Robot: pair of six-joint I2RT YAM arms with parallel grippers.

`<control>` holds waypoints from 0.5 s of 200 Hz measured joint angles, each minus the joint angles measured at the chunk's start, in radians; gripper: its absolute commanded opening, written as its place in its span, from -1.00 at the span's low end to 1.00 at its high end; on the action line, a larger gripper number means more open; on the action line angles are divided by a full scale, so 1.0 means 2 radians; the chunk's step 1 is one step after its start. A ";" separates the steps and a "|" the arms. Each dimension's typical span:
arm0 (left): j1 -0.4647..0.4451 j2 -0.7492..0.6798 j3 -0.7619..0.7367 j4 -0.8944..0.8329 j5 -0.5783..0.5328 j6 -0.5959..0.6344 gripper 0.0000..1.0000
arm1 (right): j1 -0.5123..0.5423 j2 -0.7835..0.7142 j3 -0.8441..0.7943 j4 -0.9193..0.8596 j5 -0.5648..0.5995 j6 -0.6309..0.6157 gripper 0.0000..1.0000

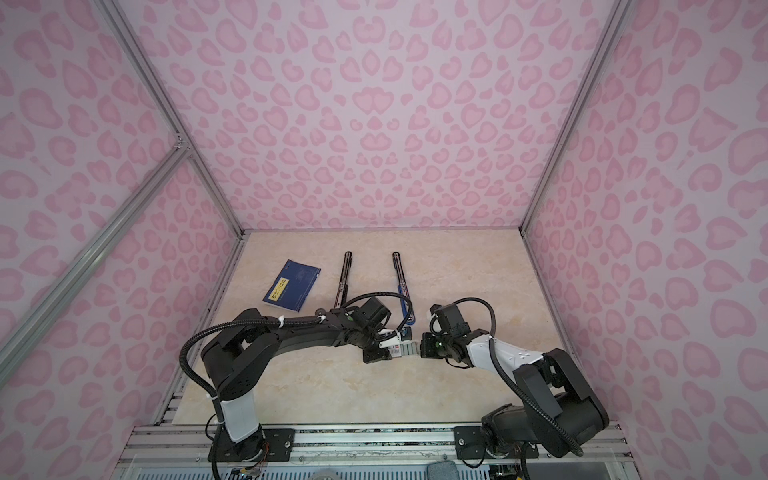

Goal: Load the staples into the stapler
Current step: 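Pull the box sleeve away with the left gripper while the right releases the tray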

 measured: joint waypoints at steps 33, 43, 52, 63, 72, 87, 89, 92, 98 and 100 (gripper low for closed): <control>0.000 -0.002 -0.003 0.001 -0.001 -0.001 -0.14 | -0.026 -0.012 0.000 -0.022 0.003 -0.008 -1.00; 0.000 -0.004 -0.004 0.000 -0.003 -0.005 -0.14 | -0.027 -0.016 0.000 -0.028 0.004 -0.011 -1.00; 0.000 -0.005 -0.005 -0.003 -0.007 -0.009 -0.14 | -0.027 -0.019 0.000 -0.033 0.005 -0.012 -1.00; 0.000 -0.007 -0.005 -0.008 -0.014 -0.015 -0.14 | -0.028 -0.021 0.000 -0.038 0.005 -0.013 -1.00; 0.000 -0.008 -0.005 -0.011 -0.021 -0.026 -0.14 | -0.029 -0.022 0.000 -0.039 0.005 -0.013 -1.00; 0.001 -0.011 -0.005 -0.016 -0.034 -0.047 -0.13 | -0.030 -0.024 -0.002 -0.041 0.005 -0.013 -1.00; 0.001 -0.012 -0.005 -0.017 -0.037 -0.051 -0.13 | -0.030 -0.024 -0.002 -0.040 0.005 -0.013 -1.00; 0.002 -0.013 -0.006 -0.020 -0.041 -0.056 -0.13 | -0.030 -0.024 -0.002 -0.040 0.005 -0.013 -1.00; 0.004 -0.016 -0.006 -0.025 -0.048 -0.066 -0.13 | -0.030 -0.025 -0.002 -0.040 0.004 -0.013 -1.00; 0.005 -0.017 -0.007 -0.027 -0.051 -0.069 -0.13 | -0.030 -0.025 -0.002 -0.040 0.004 -0.013 -1.00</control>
